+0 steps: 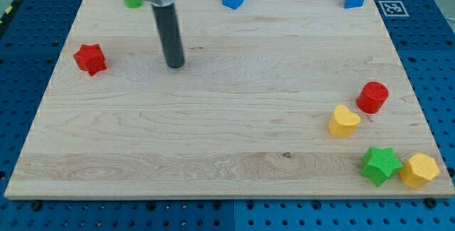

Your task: Move your arm towards the green star

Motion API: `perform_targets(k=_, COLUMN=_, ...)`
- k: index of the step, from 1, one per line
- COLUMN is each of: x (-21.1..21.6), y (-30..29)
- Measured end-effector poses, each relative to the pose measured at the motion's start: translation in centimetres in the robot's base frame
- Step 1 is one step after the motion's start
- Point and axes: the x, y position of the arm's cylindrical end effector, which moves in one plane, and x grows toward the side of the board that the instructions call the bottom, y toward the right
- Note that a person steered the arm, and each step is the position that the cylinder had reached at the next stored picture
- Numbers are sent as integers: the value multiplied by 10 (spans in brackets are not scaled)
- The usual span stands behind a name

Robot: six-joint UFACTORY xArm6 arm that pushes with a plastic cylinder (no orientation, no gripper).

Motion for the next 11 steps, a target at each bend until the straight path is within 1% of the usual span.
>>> perform_targets(k=2, x=3, y=1)
perform_targets(k=3, x=26, y=17)
perform_targets(k=5, x=67, y=88)
perform_targets(k=8, x=69, y=92)
perform_targets(k=10, x=68, y=134)
perform_targets(k=11, x=87, y=136)
